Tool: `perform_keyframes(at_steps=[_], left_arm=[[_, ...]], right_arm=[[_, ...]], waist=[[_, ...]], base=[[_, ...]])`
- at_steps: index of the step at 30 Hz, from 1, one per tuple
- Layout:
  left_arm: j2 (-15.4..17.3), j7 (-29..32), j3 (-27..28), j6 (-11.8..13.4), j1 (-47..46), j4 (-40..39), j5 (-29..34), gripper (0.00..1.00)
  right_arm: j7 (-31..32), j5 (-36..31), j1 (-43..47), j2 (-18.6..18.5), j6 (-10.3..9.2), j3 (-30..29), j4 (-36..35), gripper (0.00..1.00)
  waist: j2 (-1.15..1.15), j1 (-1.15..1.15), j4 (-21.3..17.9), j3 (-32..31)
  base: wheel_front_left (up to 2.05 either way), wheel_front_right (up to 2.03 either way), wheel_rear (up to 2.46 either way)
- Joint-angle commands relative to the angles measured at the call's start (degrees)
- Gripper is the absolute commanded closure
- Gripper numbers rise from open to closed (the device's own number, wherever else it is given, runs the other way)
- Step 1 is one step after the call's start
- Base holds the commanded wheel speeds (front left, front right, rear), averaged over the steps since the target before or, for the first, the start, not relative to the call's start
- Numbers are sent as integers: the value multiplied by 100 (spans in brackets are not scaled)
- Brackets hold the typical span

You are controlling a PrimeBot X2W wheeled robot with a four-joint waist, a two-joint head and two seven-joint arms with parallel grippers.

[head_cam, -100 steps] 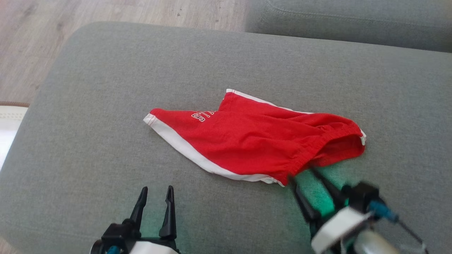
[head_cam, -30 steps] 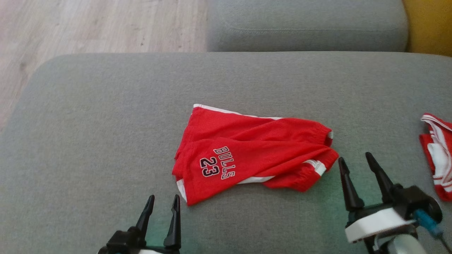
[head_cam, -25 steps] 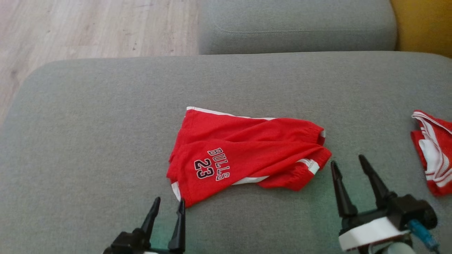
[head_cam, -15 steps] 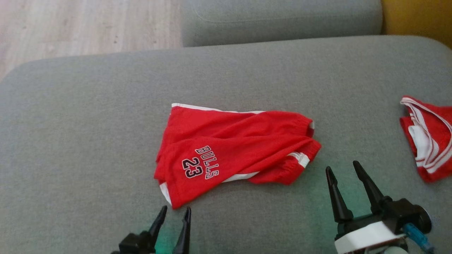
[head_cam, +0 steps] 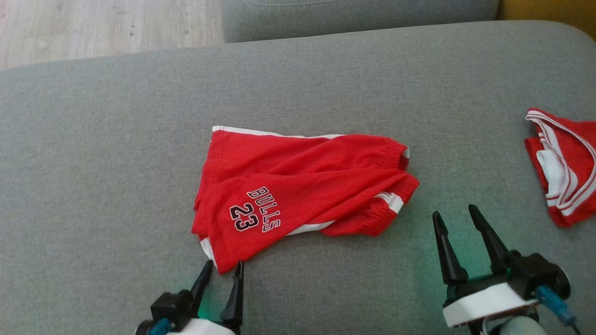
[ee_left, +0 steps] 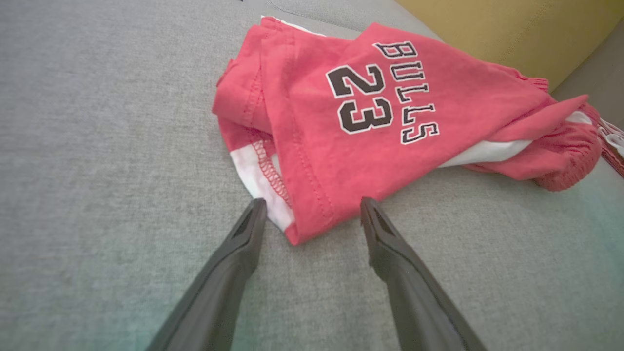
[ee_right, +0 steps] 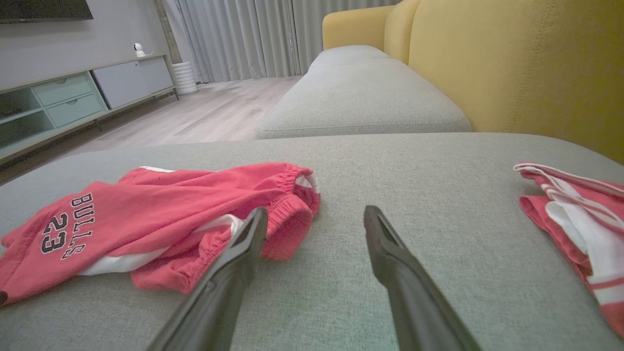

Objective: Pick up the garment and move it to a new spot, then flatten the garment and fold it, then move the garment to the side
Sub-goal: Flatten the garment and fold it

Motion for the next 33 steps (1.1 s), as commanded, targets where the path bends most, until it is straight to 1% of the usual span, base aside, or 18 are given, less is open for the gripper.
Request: perform_keyframes(at_steps=[1, 6, 7, 8, 11, 15, 16, 20, 23, 27, 29, 33], left_arm=[[-8, -62, 171, -23, -261, -97, 5, 0], [-8, -62, 106, -68, -310, -227, 38, 0], [-8, -62, 93, -83, -312, -248, 42, 55], [-8, -62, 74, -98, -322, -284, 70, 100], [-8, -62, 69, -130, -345, -486, 118, 100], [-8, -62, 54, -171, -354, -1130, 251, 100], [-8, -62, 54, -171, -354, -1130, 251, 100], [-8, -62, -19, -189, -354, -1950, 327, 100], [-8, -62, 0, -121, -393, -2252, 338, 100], [-8, -62, 88, 1, -579, -2128, 407, 100], [-8, -62, 211, 74, -720, -1847, 351, 100], [-5, -62, 581, 176, -1156, -1135, 486, 100]], right_arm=[[-78, 52, -264, -58, 19, 156, -153, 0], [-78, 100, -329, -75, 19, 186, -156, 0], [-79, 111, -334, -80, 19, 188, -157, 0], [-79, 125, -335, -85, 19, 195, -153, 0], [-79, 170, -324, -88, 19, 205, -123, 0], [-79, 236, -274, -59, 19, 150, -99, 0], [-79, 236, -274, -59, 19, 150, -99, 0], [-79, 290, -207, -5, 19, 53, -53, 0], [-79, 308, -207, 48, 19, 69, 6, 0], [-79, 351, -322, 120, 19, 111, 66, 0], [-79, 373, -412, 141, 19, 170, 84, 0], [-79, 406, -568, 158, 19, 250, 127, 0]], waist=[[0, 0, 0, 30], [0, 0, 10, 82], [0, 0, 16, 86], [0, 0, 25, 87], [0, 0, 67, 73], [0, 0, 193, 25], [0, 0, 193, 25], [0, 0, 418, -29], [0, 0, 528, -40], [0, 0, 537, 58], [0, 0, 463, 151], [0, 0, 248, 374]], base=[[0, 0, 0], [0, 0, 0], [0, 0, 0], [0, 0, 0], [0, 0, 0], [0, 0, 0], [0, 0, 0], [0, 0, 0], [0, 0, 0], [0, 0, 0], [0, 0, 0], [0, 0, 0]])
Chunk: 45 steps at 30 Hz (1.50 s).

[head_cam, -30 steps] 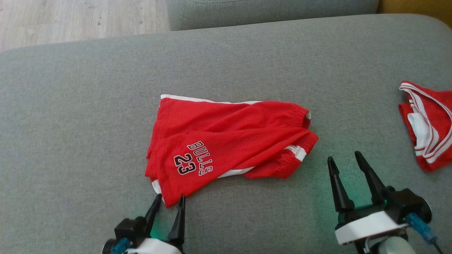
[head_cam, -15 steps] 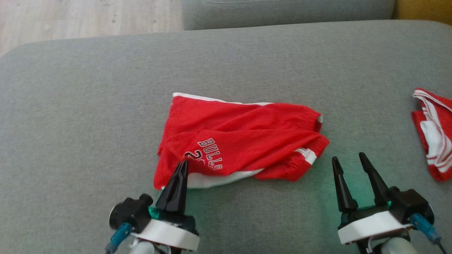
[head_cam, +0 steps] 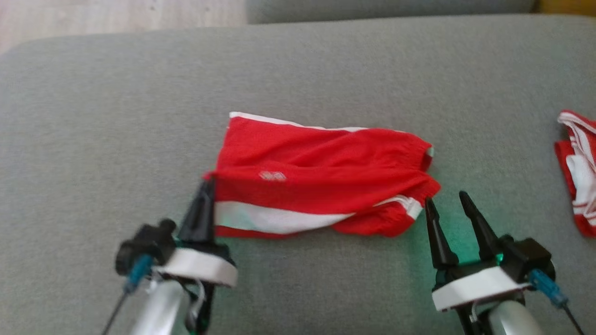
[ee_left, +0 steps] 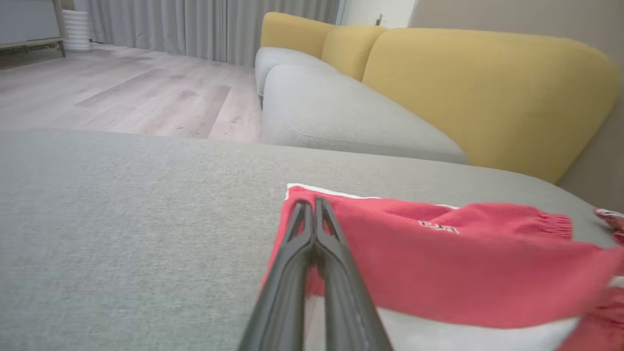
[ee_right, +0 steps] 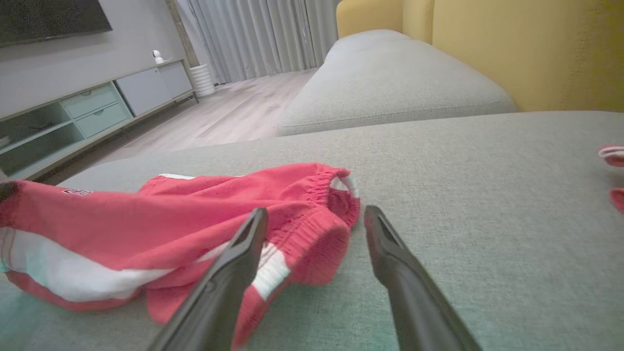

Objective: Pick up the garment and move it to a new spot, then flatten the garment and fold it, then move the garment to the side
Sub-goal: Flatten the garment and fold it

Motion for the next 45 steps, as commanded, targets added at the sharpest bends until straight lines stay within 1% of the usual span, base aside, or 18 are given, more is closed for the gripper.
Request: perform_keyframes(at_steps=[1, 4, 7, 8, 9, 11, 14, 18, 22, 27, 31, 36, 38, 39, 43, 45], left_arm=[[21, -55, 292, 62, -343, 33, 31, 100], [68, -55, 637, 184, -668, 680, 30, 100], [111, -55, 882, 281, -902, 1100, 99, 100], [113, -55, 946, 303, -947, 1186, 128, 24], [111, -55, 1019, 322, -976, 1251, 147, 0], [109, -55, 1138, 372, -981, 1225, 261, 0], [99, -55, 1254, 456, -774, 941, 534, 0], [65, -55, 1395, 512, -169, 332, 785, 0], [33, -55, 1448, 513, 541, -195, 917, 0], [15, -55, 1306, 396, 1269, -713, 997, 0], [13, -55, 1149, 305, 1516, -862, 997, 0], [12, -55, 1010, 291, 1600, -899, 941, 0], [12, -55, 949, 279, 1561, -883, 932, 0], [11, -55, 881, 283, 1506, -871, 917, 0], [11, -55, 729, 310, 1408, -844, 851, 0], [11, -55, 665, 323, 1368, -832, 831, 0]], right_arm=[[-79, 47, -195, 7, 19, 152, -145, 0], [-79, 70, -258, -8, 19, 193, -140, 0], [-79, 106, -300, -19, 19, 239, -133, 0], [-79, 118, -301, -19, 19, 236, -140, 0], [-79, 134, -303, -15, 19, 225, -163, 0], [-79, 165, -293, -1, 19, 216, -231, 0], [-79, 186, -253, 25, 19, 204, -378, 0], [-79, 103, -139, 67, 19, 135, -531, 0], [-79, -33, 37, 106, 19, -20, -489, 0], [-79, -99, 241, 125, 19, 3, -188, 0], [-79, -39, 296, 128, 19, 71, -44, 0], [-79, 90, 266, 129, 19, 215, 109, 0], [-79, 233, 232, 129, 19, 330, 210, 0], [-79, 538, 171, 129, 19, 461, 371, 0], [-79, 1452, -68, 129, 19, 569, 689, 0], [-79, 1661, -221, 130, 19, 588, 817, 0]], waist=[[0, 0, -172, 165], [0, 0, -330, 292], [0, 0, -448, 337], [0, 0, -464, 336], [0, 0, -476, 323], [0, 0, -473, 263], [0, 0, -434, 92], [0, 0, -371, -231], [0, 0, -286, -518], [0, 0, -143, -777], [0, 0, -56, -844], [0, 0, 41, -854], [0, 0, 85, -809], [0, 0, 124, -749], [0, 0, 219, -586], [0, 0, 266, -506]], base=[[0, 0, 0], [0, 0, 0], [0, 0, 0], [0, 0, 0], [0, 0, 0], [0, 0, 0], [0, 0, 0], [0, 0, 0], [0, 0, 0], [0, 0, 0], [0, 0, 0], [0, 0, 0], [0, 0, 0], [0, 0, 0], [0, 0, 0], [0, 0, 0]])
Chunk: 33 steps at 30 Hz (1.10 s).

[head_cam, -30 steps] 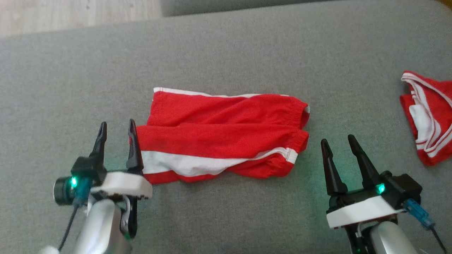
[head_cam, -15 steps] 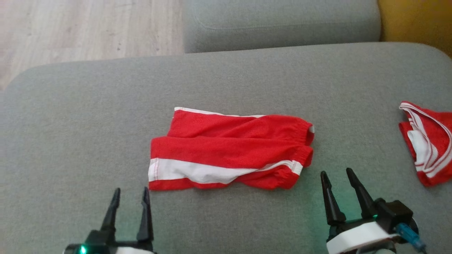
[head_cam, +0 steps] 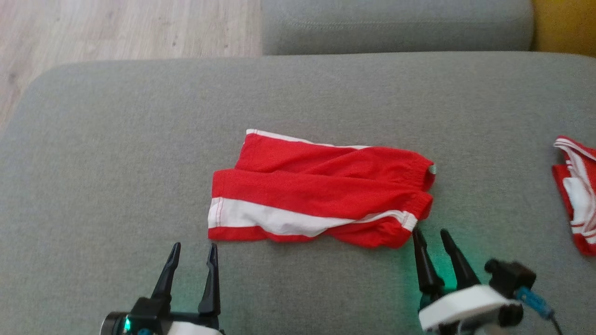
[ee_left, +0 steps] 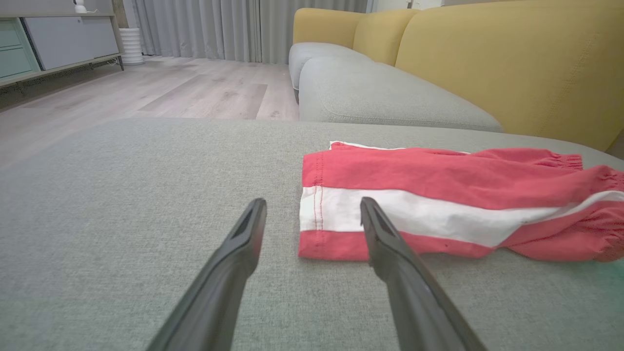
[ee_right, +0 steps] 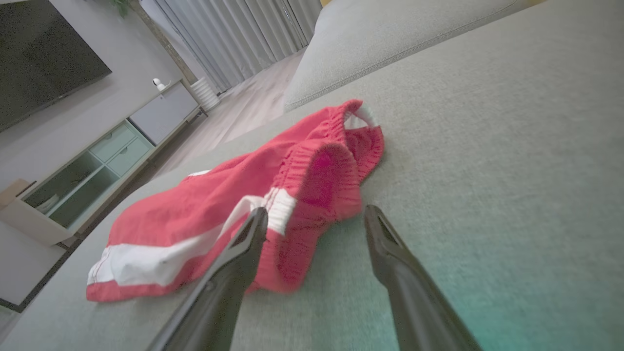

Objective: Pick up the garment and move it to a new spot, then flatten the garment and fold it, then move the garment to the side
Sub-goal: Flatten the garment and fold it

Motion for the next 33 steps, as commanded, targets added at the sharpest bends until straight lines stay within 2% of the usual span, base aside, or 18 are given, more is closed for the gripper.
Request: perform_keyframes(at_steps=[1, 10, 16, 18, 19, 22, 29, 33], left_arm=[[4, -55, 124, 15, -251, -141, -33, 0], [4, -55, 55, 66, -338, -107, -83, 0], [4, -55, 3, 87, -362, -99, -124, 0], [4, -55, -9, 92, -371, -102, -132, 0], [4, -55, -12, 93, -378, -104, -136, 0], [4, -55, -21, 91, -401, -100, -133, 0], [4, -55, 2, 88, -414, -75, -183, 0], [4, -55, 4, -32, -509, -86, -368, 0]], right_arm=[[-79, 120, -368, -23, 19, 156, -113, 0], [-79, 549, -651, -32, 19, 415, 140, 0], [-79, 678, -632, -61, 19, 483, 46, 2], [-79, 710, -640, -75, 19, 511, -13, 12], [-79, 734, -647, -78, 19, 525, -46, 30], [-79, 784, -656, -93, 19, 547, -103, 100], [-79, 900, -620, -167, 19, 574, -59, 100], [-79, 868, -572, -341, 19, 410, -52, 100]], waist=[[0, 0, 76, 97], [0, 0, 222, 275], [0, 0, 225, 302], [0, 0, 216, 314], [0, 0, 213, 324], [0, 0, 201, 344], [0, 0, 152, 358], [0, 0, 85, 377]], base=[[0, 0, 0], [0, 0, 0], [0, 0, 0], [0, 0, 0], [0, 0, 0], [0, 0, 0], [0, 0, 0], [0, 0, 0]])
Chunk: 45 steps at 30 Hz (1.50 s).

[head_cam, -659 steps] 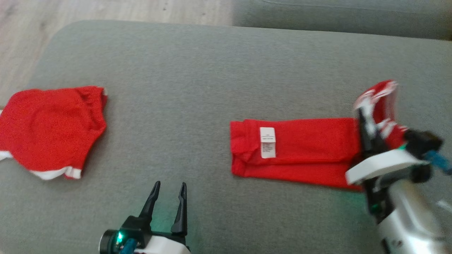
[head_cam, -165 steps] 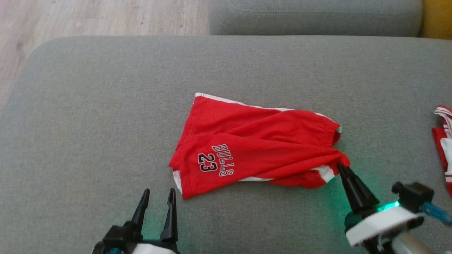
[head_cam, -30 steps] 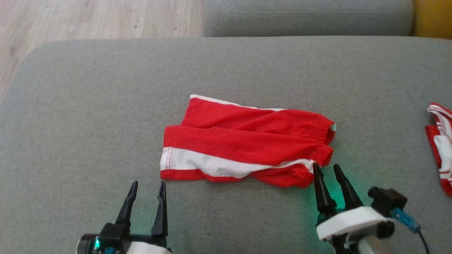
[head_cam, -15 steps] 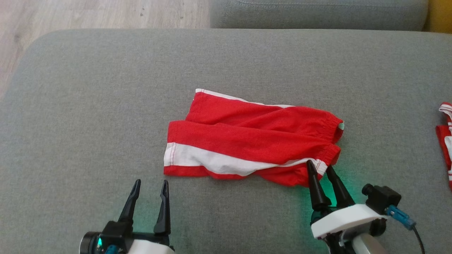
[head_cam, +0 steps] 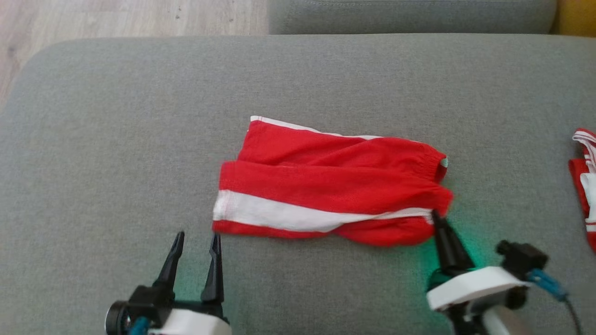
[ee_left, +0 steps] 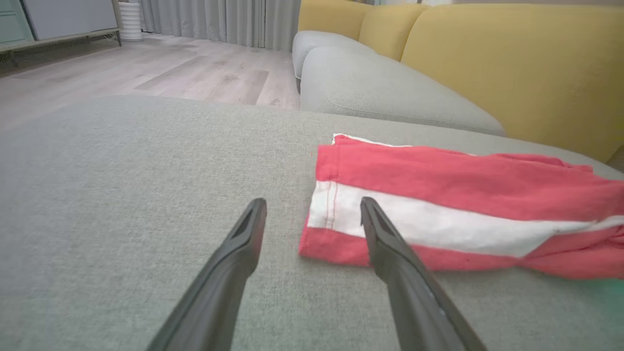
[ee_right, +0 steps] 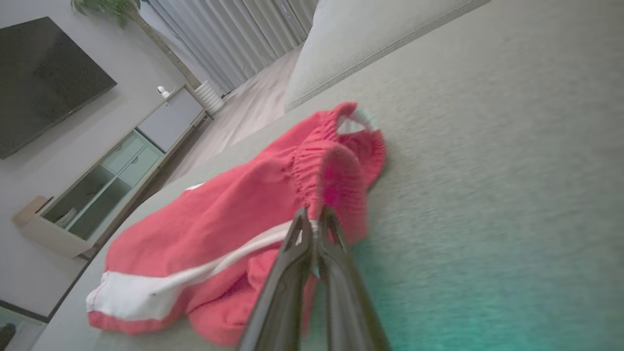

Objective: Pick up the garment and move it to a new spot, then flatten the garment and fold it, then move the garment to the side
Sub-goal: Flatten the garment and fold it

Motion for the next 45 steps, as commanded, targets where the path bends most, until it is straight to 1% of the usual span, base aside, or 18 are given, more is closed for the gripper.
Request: perform_keyframes(at_steps=[1, 4, 6, 8, 10, 12, 15, 17, 24, 31, 32, 33, 34, 35, 40, 45], left_arm=[[3, -55, 162, -73, -321, -145, -109, 0], [3, -55, 151, -289, -469, -58, -385, 0], [3, -55, 113, -435, -566, 135, -646, 0], [3, -55, -9, -568, -686, 342, -886, 0], [3, -55, -206, -644, -786, 521, -1109, 0], [3, -55, -414, -673, -850, 674, -1320, 0], [3, -55, -898, -680, -939, 844, -1677, 0], [42, -55, -1055, -681, -1008, 938, -1828, 0], [178, -55, -1279, -682, -1220, 1142, -2129, 0], [278, -55, -1555, -683, -1352, 1174, -2381, 0], [298, -55, -1580, -683, -1365, 1137, -2400, 4], [321, -55, -1583, -683, -1383, 1053, -2379, 56], [335, -55, -1565, -683, -1392, 943, -2343, 89], [339, -55, -1516, -683, -1385, 843, -2304, 100], [324, -55, -1359, -683, -1308, 432, -2064, 100], [414, -55, -1398, -683, -1181, 46, -2026, 100]], right_arm=[[-79, -37, -77, -164, 19, -1, -172, 100], [-79, -64, -7, -361, 19, -181, -231, 100], [-79, -85, 8, -475, 19, -248, -281, 100], [-79, -85, -3, -527, 19, -308, -328, 100], [-79, -84, -44, -537, 19, -327, -353, 100], [-79, -87, -87, -522, 19, -301, -361, 100], [-79, -104, -142, -474, 19, -254, -372, 100], [-79, -116, -163, -446, 19, -235, -375, 100], [-79, -120, -196, -433, 19, -167, -389, 100], [-79, -112, -186, -438, 19, -169, -390, 100], [-79, -112, -185, -436, 19, -168, -392, 100], [-79, -111, -186, -435, 19, -170, -394, 100], [-79, -108, -187, -435, 19, -175, -398, 100], [-79, -108, -185, -435, 19, -186, -403, 100], [-79, -111, -183, -418, 19, -244, -469, 100], [-79, 58, -234, -334, 19, -353, -823, 100]], waist=[[0, 0, -41, 19], [0, 0, -130, 58], [0, 0, -198, 88], [0, 0, -274, 124], [0, 0, -339, 158], [0, 0, -391, 185], [0, 0, -448, 230], [0, 0, -465, 255], [0, 0, -517, 326], [0, 0, -544, 372], [0, 0, -545, 377], [0, 0, -543, 381], [0, 0, -537, 386], [0, 0, -527, 388], [0, 0, -479, 311], [0, 0, -449, -91]], base=[[0, 0, 0], [0, 0, 0], [0, 0, 0], [0, 0, 0], [0, 0, 0], [0, 0, 0], [0, 0, 0], [0, 0, 0], [0, 0, 0], [0, 0, 0], [0, 0, 0], [0, 0, 0], [0, 0, 0], [0, 0, 0], [0, 0, 0], [0, 0, 0]])
